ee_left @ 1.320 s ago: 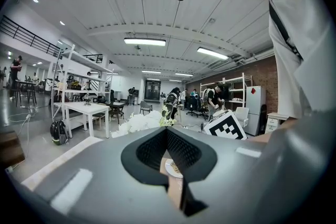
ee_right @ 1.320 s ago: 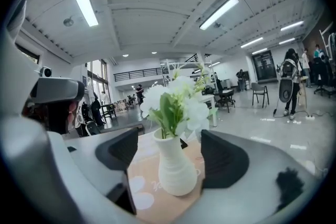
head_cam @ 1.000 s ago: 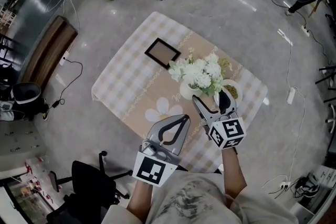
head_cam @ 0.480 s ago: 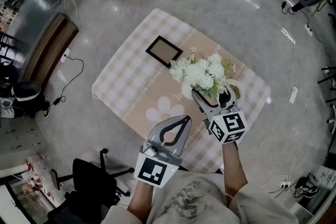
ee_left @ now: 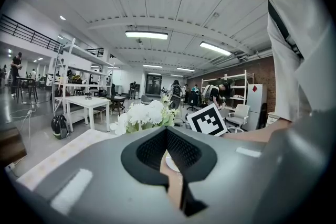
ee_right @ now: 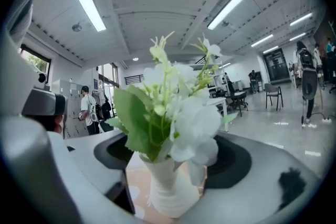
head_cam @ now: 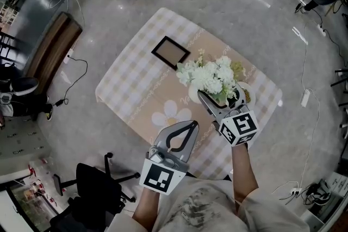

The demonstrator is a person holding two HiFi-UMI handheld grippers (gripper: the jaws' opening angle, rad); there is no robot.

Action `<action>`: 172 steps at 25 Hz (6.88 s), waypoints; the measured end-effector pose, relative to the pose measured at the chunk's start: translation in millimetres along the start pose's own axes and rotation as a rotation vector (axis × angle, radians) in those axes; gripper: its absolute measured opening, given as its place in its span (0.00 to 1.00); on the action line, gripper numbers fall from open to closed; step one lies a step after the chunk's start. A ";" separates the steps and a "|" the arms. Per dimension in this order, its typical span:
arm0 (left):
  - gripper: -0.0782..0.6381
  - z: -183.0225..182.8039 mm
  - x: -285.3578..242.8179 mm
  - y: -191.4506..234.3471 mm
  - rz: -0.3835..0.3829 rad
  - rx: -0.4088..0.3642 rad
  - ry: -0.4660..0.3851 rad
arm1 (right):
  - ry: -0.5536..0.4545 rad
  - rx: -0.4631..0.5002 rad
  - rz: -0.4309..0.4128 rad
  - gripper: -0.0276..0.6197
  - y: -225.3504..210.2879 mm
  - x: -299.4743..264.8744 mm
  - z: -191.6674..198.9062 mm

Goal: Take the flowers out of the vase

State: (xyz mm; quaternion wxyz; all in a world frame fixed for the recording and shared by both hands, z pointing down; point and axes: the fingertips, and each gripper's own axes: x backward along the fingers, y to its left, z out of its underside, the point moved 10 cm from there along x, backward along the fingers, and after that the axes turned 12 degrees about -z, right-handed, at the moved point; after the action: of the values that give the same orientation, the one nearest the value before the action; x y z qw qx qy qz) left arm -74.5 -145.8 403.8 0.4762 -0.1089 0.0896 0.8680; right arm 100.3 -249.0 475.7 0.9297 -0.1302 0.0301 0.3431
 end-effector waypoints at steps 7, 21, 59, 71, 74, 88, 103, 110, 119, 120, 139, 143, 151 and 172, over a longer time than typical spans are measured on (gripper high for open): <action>0.12 2.6 -0.9 0.0 0.002 -0.003 0.005 | 0.002 0.041 -0.007 0.64 -2.0 -2.5 0.1; 0.12 4.6 -1.0 -0.7 -0.007 -0.006 0.005 | -0.037 0.102 0.028 0.51 -0.9 3.0 -2.6; 0.12 -5.7 7.8 -6.9 -0.013 0.006 -0.042 | -0.066 0.142 0.016 0.16 11.8 11.1 -19.8; 0.12 -11.8 12.8 -14.0 -0.008 0.000 -0.067 | -0.103 0.163 0.022 0.16 19.2 20.9 -36.9; 0.12 -12.3 15.8 -15.6 -0.009 -0.003 -0.069 | -0.114 0.172 0.020 0.16 22.5 22.9 -43.4; 0.12 -18.0 27.7 -27.0 -0.015 -0.015 -0.089 | -0.165 0.205 0.007 0.16 35.4 32.9 -62.7; 0.12 -27.0 36.6 -37.0 -0.016 -0.020 -0.124 | -0.203 0.246 0.006 0.16 49.7 46.2 -85.9; 0.12 -28.8 40.5 -40.8 -0.013 -0.026 -0.139 | -0.229 0.257 0.004 0.15 57.0 52.2 -94.4; 0.12 -32.4 46.4 -43.1 -0.009 -0.028 -0.156 | -0.266 0.254 -0.001 0.15 65.0 58.3 -104.5; 0.12 -32.6 47.3 -43.4 -0.008 -0.028 -0.156 | -0.270 0.253 -0.001 0.15 66.0 59.1 -105.5; 0.12 -36.7 62.3 -43.4 -0.002 -0.043 -0.189 | -0.325 0.271 -0.010 0.15 87.1 68.7 -120.6; 0.12 -38.8 65.8 -44.5 0.000 -0.042 -0.197 | -0.333 0.280 -0.009 0.15 92.3 73.2 -124.8; 0.12 -41.0 70.7 -46.4 0.003 -0.046 -0.204 | -0.345 0.290 -0.010 0.15 99.8 81.8 -131.5; 0.12 -40.6 77.4 -56.8 0.012 -0.022 -0.210 | -0.307 0.298 -0.009 0.15 117.0 113.2 -116.5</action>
State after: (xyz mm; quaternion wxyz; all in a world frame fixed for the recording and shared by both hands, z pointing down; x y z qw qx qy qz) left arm -62.7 -63.7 340.6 0.4764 -0.0223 0.0302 0.8784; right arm 115.0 -122.8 321.0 0.9339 0.0624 -0.0620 0.3466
